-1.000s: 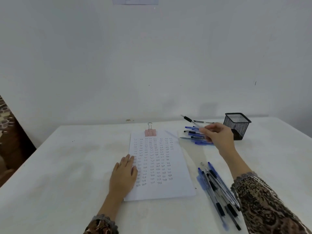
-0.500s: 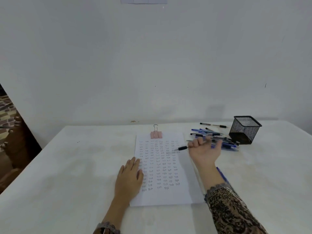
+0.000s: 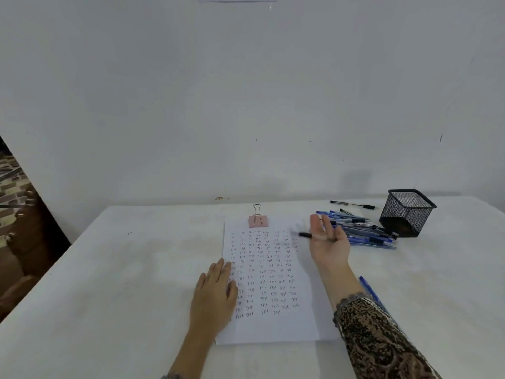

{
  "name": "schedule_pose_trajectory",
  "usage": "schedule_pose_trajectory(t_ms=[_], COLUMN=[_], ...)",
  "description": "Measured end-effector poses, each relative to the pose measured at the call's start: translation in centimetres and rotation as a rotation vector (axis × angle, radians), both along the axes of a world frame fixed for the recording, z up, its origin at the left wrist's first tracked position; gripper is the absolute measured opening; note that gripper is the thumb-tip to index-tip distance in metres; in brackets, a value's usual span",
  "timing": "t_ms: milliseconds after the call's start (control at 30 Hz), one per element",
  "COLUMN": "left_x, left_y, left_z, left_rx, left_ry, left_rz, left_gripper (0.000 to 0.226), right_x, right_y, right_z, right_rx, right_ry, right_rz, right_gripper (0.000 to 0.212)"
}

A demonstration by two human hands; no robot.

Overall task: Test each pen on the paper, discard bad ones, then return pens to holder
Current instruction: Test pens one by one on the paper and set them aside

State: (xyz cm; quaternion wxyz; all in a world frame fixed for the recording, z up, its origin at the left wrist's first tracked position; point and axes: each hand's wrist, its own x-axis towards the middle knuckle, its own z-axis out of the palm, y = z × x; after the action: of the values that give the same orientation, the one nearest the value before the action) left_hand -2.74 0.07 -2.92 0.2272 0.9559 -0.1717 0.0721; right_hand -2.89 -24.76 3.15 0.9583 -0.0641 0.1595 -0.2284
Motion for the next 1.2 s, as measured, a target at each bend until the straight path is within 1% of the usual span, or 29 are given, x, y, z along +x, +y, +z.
schedule_pose_trajectory(t_ms=[67, 100, 133, 200, 233, 300, 367, 433, 467, 533, 600, 667, 733, 800, 1000, 1100, 1200], left_x=[0.0, 0.0, 0.0, 0.1, 0.2, 0.3, 0.4, 0.4, 0.4, 0.4, 0.3, 0.3, 0.3, 0.3, 0.2, 0.3, 0.2], left_y=[0.0, 0.0, 0.0, 0.0, 0.0, 0.1, 0.1, 0.1, 0.1, 0.1, 0.2, 0.1, 0.1, 0.0, 0.1, 0.0, 0.1], left_z=[0.0, 0.0, 0.0, 0.0, -0.1, -0.3, -0.6, -0.8, -0.8, -0.6, -0.6, -0.6, -0.5, -0.3, -0.2, -0.2, -0.1], left_rx=[0.002, 0.002, 0.004, 0.014, 0.021, 0.031, 0.044, 0.067, 0.067, 0.067, 0.07, 0.057, 0.056, 0.072, 0.083, 0.067, 0.078], left_ry=[-0.006, -0.011, -0.014, -0.016, -0.015, -0.026, -0.039, -0.049, -0.059, -0.046, -0.013, -0.02, -0.018, -0.01, 0.004, 0.003, 0.011], left_rz=[0.002, 0.002, -0.002, -0.016, -0.023, -0.036, -0.048, -0.054, -0.054, -0.061, -0.064, -0.052, -0.048, -0.047, -0.041, -0.037, -0.034], left_gripper=[0.088, 0.088, 0.087, 0.087, 0.087, 0.085, 0.08, 0.077, 0.076, 0.081, 0.085, 0.085, 0.085, 0.087, 0.089, 0.088, 0.089], right_x=[0.7, 0.8, 0.8, 0.8, 0.8, 1.0, 0.9, 0.8, 0.9, 1.0, 1.0, 1.0, 0.9, 0.9, 0.9, 0.7, 0.5], right_y=[-0.3, -0.4, -0.4, -0.7, -0.9, -1.1, -0.8, -0.4, -0.4, -0.3, -0.3, -0.2, 0.3, 0.7, 0.9, 1.5, 1.6], right_z=[-0.3, -0.5, -0.5, -0.6, -0.9, -1.5, -1.8, -1.9, -1.9, -1.8, -1.9, -2.4, -2.7, -2.8, -2.9, -2.3, -2.2], right_rx=[-0.131, -0.177, -0.188, -0.223, -0.265, -0.379, -0.448, -0.53, -0.623, -0.897, -1.122, -1.25, -1.299, -1.307, -1.437, -1.478, -1.49], right_ry=[0.091, 0.117, 0.125, 0.146, 0.169, 0.218, 0.232, 0.203, 0.217, 0.288, 0.349, 0.413, 0.465, 0.474, 0.478, 0.432, 0.449], right_rz=[0.046, 0.047, 0.044, 0.043, 0.064, 0.128, 0.183, 0.216, 0.216, 0.211, 0.194, 0.144, 0.045, -0.016, 0.065, 0.106, 0.063], right_gripper=[0.055, 0.057, 0.051, 0.022, 0.016, 0.024, 0.021, 0.02, 0.017, 0.017, 0.022, 0.034, 0.048, 0.053, 0.05, 0.051, 0.051])
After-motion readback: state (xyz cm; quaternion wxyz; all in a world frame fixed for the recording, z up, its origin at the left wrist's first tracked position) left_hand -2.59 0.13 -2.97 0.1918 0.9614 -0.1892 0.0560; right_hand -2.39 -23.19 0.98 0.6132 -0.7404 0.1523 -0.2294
